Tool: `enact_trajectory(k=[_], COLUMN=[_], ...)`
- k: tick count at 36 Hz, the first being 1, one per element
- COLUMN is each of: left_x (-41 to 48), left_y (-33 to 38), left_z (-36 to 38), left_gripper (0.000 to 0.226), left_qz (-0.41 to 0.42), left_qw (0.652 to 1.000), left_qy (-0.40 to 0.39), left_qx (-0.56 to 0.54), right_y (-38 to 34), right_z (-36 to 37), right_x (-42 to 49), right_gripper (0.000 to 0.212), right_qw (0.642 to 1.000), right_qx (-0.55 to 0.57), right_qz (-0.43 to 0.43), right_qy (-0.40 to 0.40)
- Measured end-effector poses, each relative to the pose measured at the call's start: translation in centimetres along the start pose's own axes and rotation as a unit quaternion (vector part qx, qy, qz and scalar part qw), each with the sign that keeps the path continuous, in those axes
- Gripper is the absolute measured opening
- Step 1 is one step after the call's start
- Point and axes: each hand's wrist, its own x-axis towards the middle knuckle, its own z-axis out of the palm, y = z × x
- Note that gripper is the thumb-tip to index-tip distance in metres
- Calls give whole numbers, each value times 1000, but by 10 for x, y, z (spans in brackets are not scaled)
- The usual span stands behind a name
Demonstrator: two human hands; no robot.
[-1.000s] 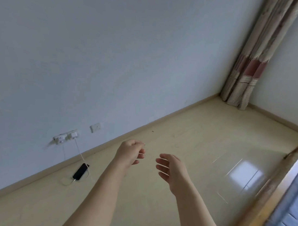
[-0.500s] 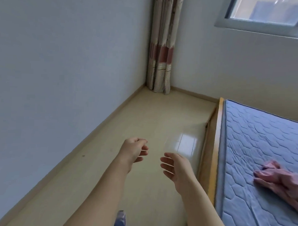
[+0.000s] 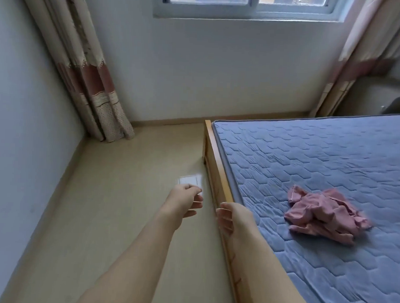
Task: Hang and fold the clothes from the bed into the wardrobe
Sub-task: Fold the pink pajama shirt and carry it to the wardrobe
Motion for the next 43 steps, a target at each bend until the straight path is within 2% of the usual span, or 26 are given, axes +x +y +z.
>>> enact_trajectory(k=[5,13,19,27,33,43], left_x=[65,144,193,249,291,363], left_y=[22,65,79,68,59,26], left_z=[54,165,241,331,385,460], left_gripper=[18,15,10,14,10,18], left_qz=[-31,-49,-64,-104,-145,-179], left_qw=[998,983,962,913,871,839], left_qy=[-54,-140,-203,-291,-342,-360], left_qx=[23,105,171,265,320,367], right_y=[-25,-76,-101,-92,-85,-68], right_z=[-35,-115,-173,-234,-262,-298], right_x=[52,135,173,208,235,304], right_gripper=[14,21,18,22,24,19], right_qw=[993,977,958,910,852,808], right_qx=[93,151,184,271,350,361], right_qz=[37,58,75,128,154,204], right_qy=[55,139,206,288,358,417])
